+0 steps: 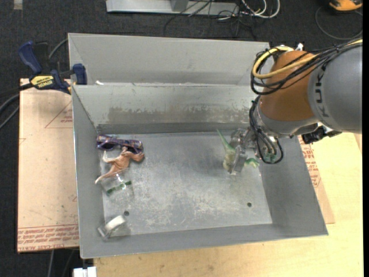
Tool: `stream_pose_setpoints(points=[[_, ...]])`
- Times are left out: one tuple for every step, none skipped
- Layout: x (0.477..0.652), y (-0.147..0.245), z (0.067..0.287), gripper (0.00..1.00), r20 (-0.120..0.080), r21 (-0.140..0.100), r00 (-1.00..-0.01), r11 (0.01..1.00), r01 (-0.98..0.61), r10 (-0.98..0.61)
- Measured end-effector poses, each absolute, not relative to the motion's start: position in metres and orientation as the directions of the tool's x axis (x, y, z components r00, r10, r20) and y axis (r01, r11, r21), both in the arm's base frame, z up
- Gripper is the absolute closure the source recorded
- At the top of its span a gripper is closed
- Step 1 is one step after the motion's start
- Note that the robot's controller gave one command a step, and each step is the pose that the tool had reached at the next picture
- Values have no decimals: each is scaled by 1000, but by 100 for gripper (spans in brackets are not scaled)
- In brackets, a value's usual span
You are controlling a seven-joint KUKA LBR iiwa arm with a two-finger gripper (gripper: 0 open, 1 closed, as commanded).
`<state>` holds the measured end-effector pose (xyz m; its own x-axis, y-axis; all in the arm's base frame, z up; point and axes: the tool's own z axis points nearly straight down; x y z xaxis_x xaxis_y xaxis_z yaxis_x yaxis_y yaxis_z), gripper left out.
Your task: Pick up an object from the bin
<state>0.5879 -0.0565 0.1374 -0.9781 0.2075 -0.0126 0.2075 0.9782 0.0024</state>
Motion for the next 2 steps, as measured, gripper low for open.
stream_pose_setpoints(points=[[588,-56,146,100,-15,3,-978,978,207,207],[588,-56,151,100,-14,3,-978,978,207,207]])
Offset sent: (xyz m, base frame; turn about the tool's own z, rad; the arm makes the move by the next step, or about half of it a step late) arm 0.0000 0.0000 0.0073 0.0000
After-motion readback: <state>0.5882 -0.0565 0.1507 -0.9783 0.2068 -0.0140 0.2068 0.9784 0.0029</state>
